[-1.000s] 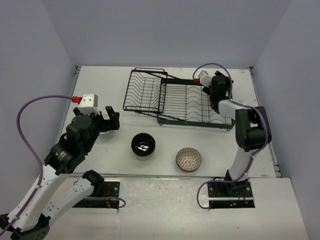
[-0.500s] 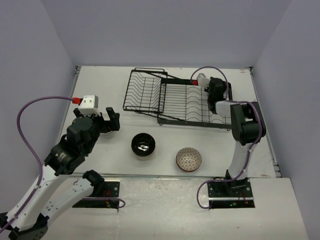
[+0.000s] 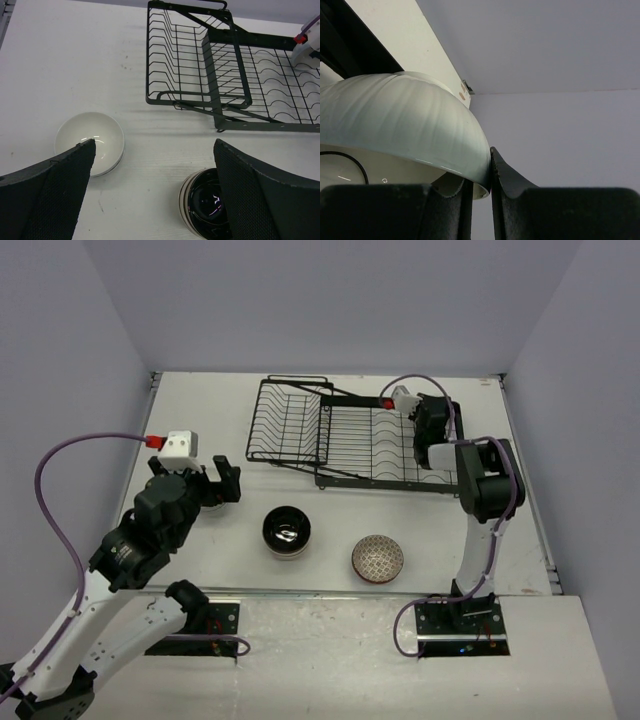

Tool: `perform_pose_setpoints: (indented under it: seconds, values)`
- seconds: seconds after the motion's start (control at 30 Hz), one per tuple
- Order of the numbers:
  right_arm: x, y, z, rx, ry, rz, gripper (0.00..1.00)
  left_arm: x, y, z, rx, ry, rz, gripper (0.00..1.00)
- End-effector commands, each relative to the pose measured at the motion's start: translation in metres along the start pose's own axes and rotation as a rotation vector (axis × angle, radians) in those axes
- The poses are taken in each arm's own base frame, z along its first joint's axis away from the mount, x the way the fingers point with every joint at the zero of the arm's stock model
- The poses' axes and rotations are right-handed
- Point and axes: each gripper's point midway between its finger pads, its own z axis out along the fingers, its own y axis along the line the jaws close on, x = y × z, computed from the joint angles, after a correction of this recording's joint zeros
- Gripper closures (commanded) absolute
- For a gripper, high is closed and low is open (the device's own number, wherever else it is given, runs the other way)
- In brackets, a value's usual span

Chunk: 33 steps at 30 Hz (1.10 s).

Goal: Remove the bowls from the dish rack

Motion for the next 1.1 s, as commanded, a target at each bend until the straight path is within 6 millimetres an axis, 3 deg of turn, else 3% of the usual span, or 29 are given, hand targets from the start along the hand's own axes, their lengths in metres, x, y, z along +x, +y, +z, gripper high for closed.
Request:
perform_pose_setpoints:
  seconds: [0.0, 0.07, 0.37, 0.47, 0.6, 0.83, 1.07]
  values:
    - [-0.010, -0.001, 0.002, 0.064, -0.062, -0.025, 1.00, -0.005, 0.001, 0.002, -0.012, -0.033, 0.008, 0.00]
    - [-0.012, 0.001, 0.003, 0.086, -0.071, -0.045, 1.00, -0.005, 0.002, 0.002, -0.015, -0.035, 0.007, 0.00]
    - [-0.035, -0.027, 0.001, 0.281, -0.123, -0.092, 1.00, 0.000, 0.002, 0.007, -0.027, -0.022, 0.018, 0.00]
    - [-0.036, -0.036, -0.003, 0.367, -0.123, -0.103, 1.00, 0.001, 0.002, 0.007, -0.028, -0.020, 0.019, 0.00]
    - [-0.032, -0.034, -0.005, 0.428, -0.106, -0.081, 1.00, 0.001, 0.003, 0.007, -0.033, -0.023, 0.017, 0.00]
    - [-0.029, -0.073, -0.019, 0.645, -0.058, 0.101, 1.00, 0.001, 0.003, 0.007, -0.034, -0.027, 0.013, 0.00]
    - [-0.021, -0.105, -0.030, 0.717, -0.011, 0.253, 1.00, 0.003, 0.005, 0.007, -0.038, -0.024, 0.015, 0.00]
